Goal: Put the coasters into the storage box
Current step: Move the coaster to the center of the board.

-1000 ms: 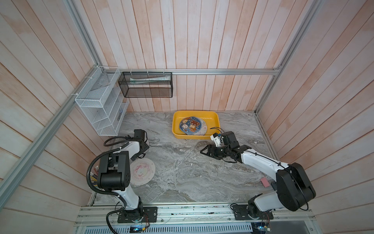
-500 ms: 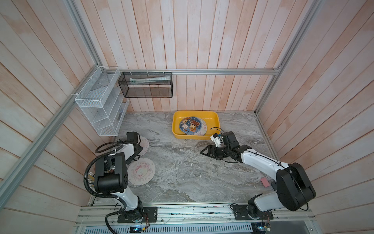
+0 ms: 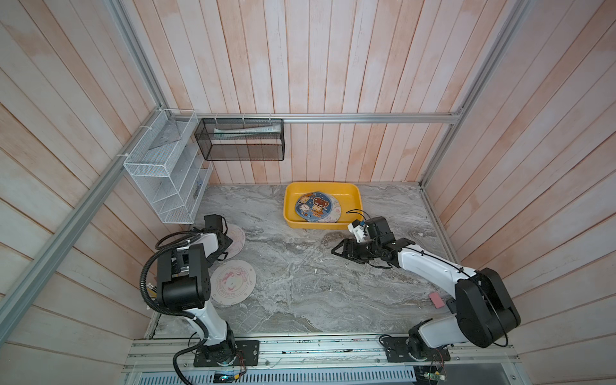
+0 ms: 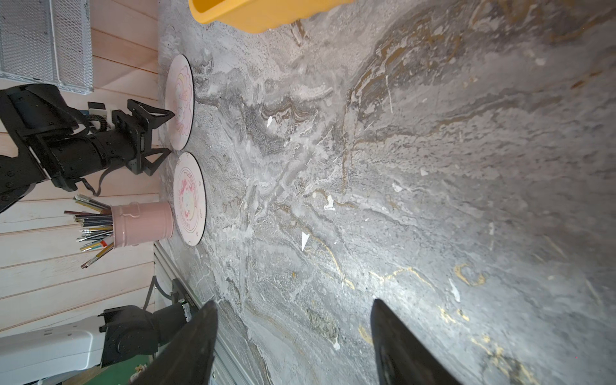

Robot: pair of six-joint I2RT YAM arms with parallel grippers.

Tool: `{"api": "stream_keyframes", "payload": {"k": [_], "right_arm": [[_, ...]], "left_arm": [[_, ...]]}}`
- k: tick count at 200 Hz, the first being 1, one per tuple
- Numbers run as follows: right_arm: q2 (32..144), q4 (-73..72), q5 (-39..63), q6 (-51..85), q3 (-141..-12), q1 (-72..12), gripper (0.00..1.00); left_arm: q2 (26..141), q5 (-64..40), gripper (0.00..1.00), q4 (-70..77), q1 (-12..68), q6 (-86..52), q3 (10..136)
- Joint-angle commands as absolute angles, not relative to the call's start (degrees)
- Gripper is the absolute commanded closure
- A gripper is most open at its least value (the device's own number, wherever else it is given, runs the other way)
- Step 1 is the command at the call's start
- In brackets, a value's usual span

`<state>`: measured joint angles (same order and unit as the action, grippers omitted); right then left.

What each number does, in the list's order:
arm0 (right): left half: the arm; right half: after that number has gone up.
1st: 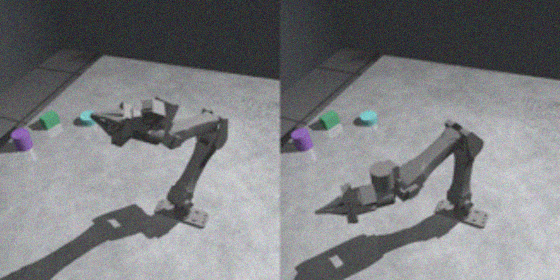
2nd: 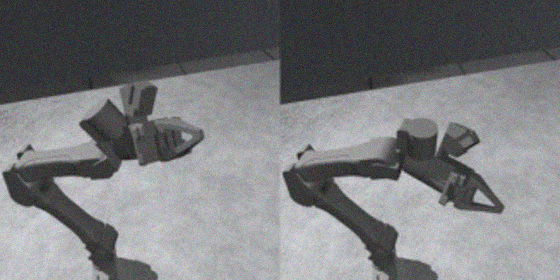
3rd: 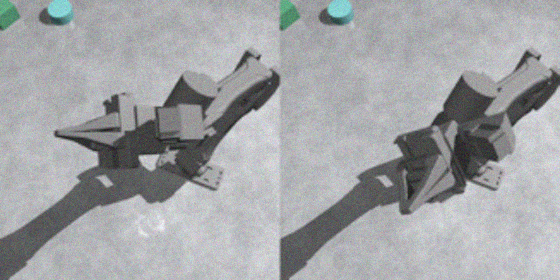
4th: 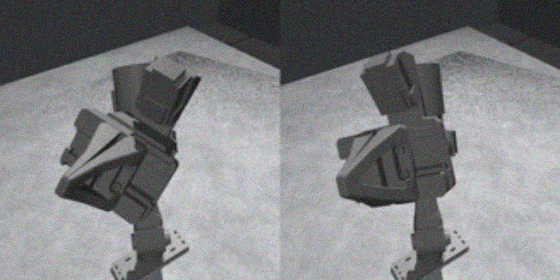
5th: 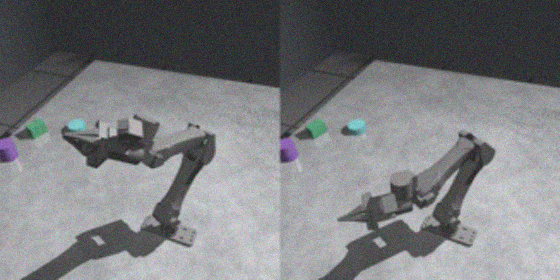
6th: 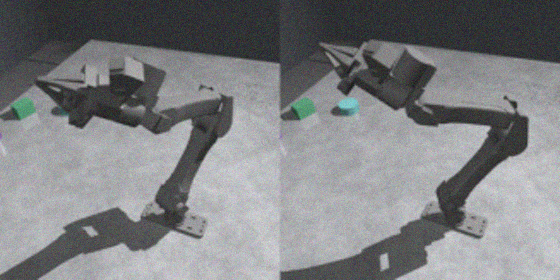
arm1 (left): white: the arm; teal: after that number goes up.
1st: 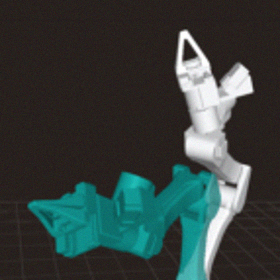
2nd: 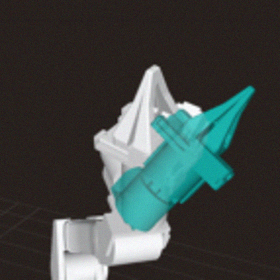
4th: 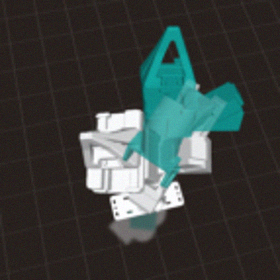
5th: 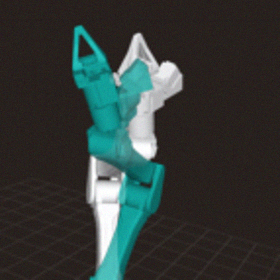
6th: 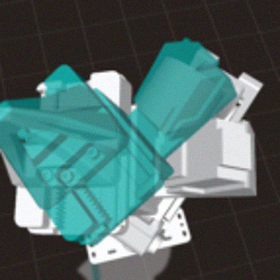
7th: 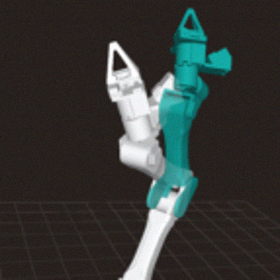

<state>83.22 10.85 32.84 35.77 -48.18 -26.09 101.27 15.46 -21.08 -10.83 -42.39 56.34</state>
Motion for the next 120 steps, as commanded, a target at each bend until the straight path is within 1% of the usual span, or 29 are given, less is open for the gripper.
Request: {"api": "stream_keyframes", "payload": {"k": [1, 35, 47, 59, 120], "right_arm": [[81.74, 12.26, 31.82, 34.97, -49.79, -25.70, 0.27], [81.82, 12.05, 31.82, 34.98, -49.75, -25.41, 0.27], [81.91, 11.87, 31.95, 35.05, -49.76, -25.43, 0.27], [82.00, 11.87, 32.03, 35.07, -49.83, -25.40, 0.27], [81.99, 11.76, 31.94, 35.24, -49.83, -25.40, 0.27]], "left_arm": [[103.87, 11.12, 0.06, -21.52, -10.92, -41.16, 57.02], [105.53, 6.33, 0.06, -20.23, -8.02, -39.03, 56.43], [106.21, 5.40, 0.13, -19.95, -6.62, -38.48, 56.51], [106.61, 4.55, 0.11, -19.91, -5.41, -37.90, 57.05], [108.74, -0.57, 0.10, -21.62, -0.95, -35.13, 61.48]]}}
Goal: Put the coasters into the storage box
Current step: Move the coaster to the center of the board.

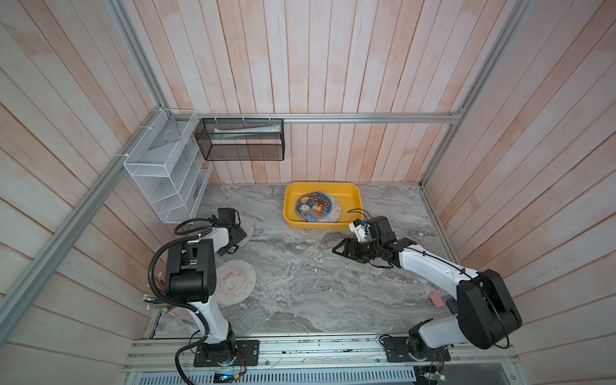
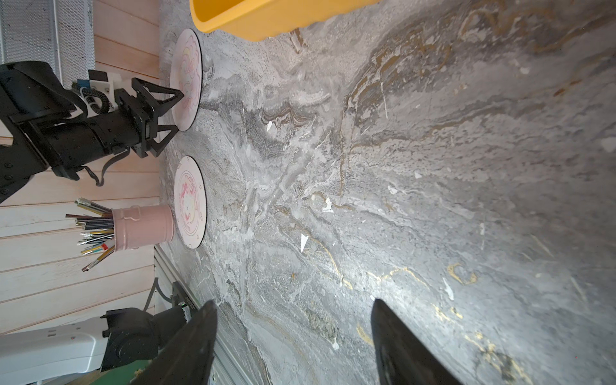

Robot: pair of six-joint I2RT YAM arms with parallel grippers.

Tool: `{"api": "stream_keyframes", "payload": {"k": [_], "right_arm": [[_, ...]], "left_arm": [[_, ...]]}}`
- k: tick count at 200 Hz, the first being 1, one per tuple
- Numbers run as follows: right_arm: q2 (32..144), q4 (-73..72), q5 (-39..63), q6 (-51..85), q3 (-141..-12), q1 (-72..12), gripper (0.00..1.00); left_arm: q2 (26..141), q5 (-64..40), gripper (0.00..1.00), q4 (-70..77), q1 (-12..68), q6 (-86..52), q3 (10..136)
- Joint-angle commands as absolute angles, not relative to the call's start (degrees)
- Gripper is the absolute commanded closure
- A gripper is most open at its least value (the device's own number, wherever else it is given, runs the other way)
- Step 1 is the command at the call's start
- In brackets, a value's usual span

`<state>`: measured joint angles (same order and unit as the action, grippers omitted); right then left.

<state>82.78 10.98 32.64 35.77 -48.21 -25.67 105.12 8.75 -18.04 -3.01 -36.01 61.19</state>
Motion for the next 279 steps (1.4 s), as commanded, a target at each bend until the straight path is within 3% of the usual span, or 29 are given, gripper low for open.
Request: {"api": "stream_keyframes", "payload": {"k": [1, 42, 77, 128, 171, 236, 279], "right_arm": [[82.04, 11.72, 31.92, 35.24, -49.83, -25.40, 0.27], [82.66, 11.16, 32.26, 35.46, -50.23, -25.35, 0.27], [82.90, 11.71, 32.26, 35.26, -51.06, -25.44, 0.27], [82.80, 10.34, 32.87, 36.28, -50.63, -25.41, 0.27], [82.71, 10.21, 32.86, 36.39, -51.13, -25.41, 0.27], [83.31, 11.14, 32.76, 35.85, -52.20, -25.36, 0.27], [84.50, 10.99, 33.22, 35.69, -53.32, -25.20, 0.27]], "left_arm": [[108.77, -0.64, 0.10, -21.66, -0.92, -35.10, 61.54], [110.83, -6.21, 0.10, -22.92, 2.01, -32.34, 64.53], [107.29, -2.50, 0.08, -25.22, 2.04, -29.17, 64.61], [104.69, 0.17, 0.05, -23.26, -7.74, -29.62, 63.07], [110.51, 2.10, 0.07, -24.12, -9.24, -27.02, 68.61], [115.80, 0.22, 0.14, -23.67, -9.40, -24.69, 71.46], [119.41, -0.04, 0.25, -27.83, -7.67, -21.88, 74.01]]}}
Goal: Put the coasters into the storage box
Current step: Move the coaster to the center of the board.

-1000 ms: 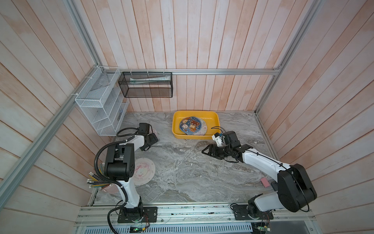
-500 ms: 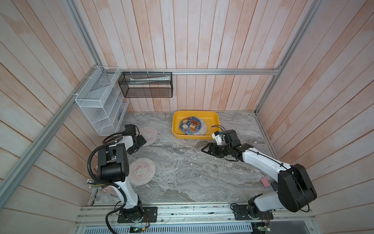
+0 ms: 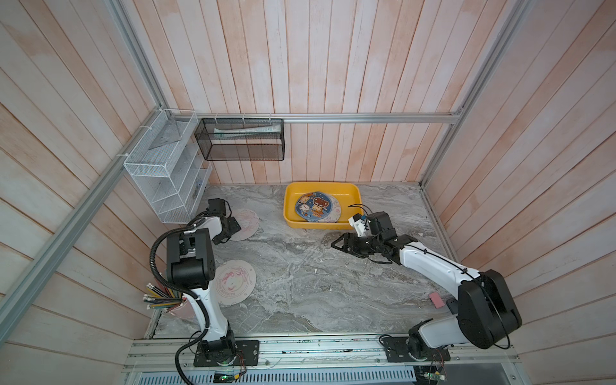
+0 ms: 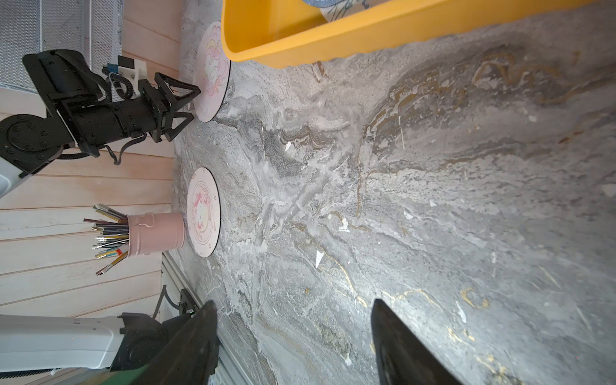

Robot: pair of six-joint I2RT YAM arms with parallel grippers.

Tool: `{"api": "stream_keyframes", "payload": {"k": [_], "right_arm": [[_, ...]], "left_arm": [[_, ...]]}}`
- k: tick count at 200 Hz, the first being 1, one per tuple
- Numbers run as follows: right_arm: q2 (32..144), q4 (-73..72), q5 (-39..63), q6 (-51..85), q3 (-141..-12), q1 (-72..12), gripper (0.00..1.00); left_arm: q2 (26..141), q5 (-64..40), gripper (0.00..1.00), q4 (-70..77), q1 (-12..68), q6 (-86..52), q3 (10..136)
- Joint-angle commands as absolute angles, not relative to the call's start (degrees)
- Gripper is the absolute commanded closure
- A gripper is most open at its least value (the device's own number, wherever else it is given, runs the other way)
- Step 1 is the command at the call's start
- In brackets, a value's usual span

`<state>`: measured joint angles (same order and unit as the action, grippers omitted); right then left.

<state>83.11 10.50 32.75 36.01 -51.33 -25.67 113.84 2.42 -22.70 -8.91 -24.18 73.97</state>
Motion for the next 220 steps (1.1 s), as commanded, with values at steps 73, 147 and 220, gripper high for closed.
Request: {"api": "stream_keyframes", "payload": {"k": [73, 147, 220], "right_arm": [[84.60, 11.83, 32.98, 35.42, -54.40, -25.22, 0.27], [82.89, 11.44, 32.65, 35.86, -52.91, -25.17, 0.27], [82.88, 11.33, 32.96, 36.04, -53.23, -25.14, 0.27]], "left_arm": [[122.56, -2.27, 0.61, -29.38, -6.16, -21.62, 76.36], [123.11, -3.14, 0.92, -29.54, -5.80, -21.97, 77.03], [118.68, -5.62, 1.00, -26.76, -5.13, -22.61, 75.85]]}}
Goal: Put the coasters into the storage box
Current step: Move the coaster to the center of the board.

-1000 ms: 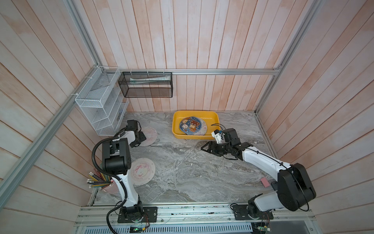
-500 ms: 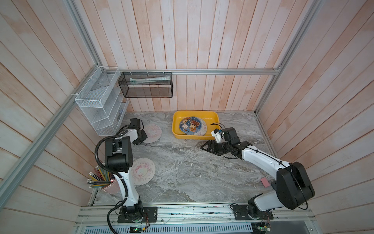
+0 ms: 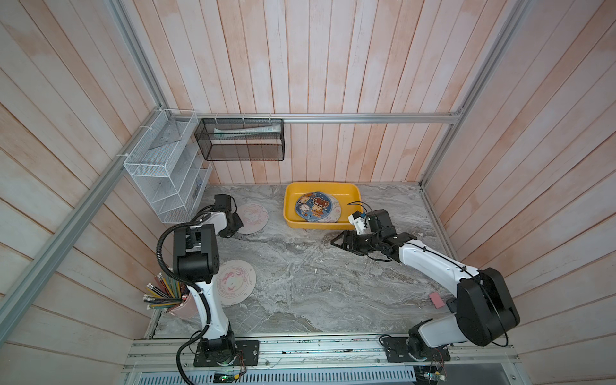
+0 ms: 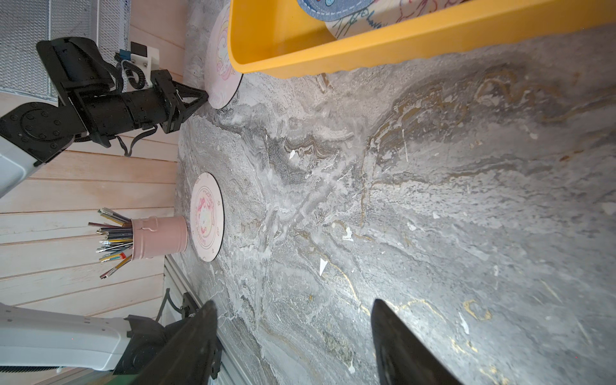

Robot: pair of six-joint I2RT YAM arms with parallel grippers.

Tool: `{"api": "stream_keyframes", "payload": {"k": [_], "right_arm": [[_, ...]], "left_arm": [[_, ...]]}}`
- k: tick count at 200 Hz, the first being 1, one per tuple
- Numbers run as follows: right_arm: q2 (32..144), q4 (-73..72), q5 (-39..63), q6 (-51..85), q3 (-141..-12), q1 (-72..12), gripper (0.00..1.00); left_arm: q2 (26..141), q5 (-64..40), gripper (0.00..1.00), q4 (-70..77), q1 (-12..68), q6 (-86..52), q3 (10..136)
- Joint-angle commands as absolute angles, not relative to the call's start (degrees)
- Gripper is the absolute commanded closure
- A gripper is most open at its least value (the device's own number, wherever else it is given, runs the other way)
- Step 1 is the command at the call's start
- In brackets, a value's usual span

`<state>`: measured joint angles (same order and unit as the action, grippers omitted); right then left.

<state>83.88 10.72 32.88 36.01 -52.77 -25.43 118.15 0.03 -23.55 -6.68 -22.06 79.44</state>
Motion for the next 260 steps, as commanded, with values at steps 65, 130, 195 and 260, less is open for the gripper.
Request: {"api": "stream_keyframes", "payload": {"k": [65, 130, 195, 260], "right_arm": [[83.56, 10.91, 33.42, 36.12, -53.26, -25.14, 0.27], [83.91, 10.42, 33.37, 36.99, -53.04, -25.14, 0.27], [84.51, 11.18, 33.13, 37.48, -53.70, -25.14, 0.27], [84.51, 11.18, 32.93, 38.40, -53.83, -25.22, 0.27]], "left_arm": [[115.72, -4.02, 0.43, -24.62, -5.21, -22.39, 85.87], [127.25, -2.65, 0.29, -26.89, -4.95, -21.18, 102.97], [141.82, -2.96, 0.29, -34.81, -4.55, -20.71, 122.89], [150.88, -3.00, 0.29, -43.60, -3.64, -18.38, 134.10]]}}
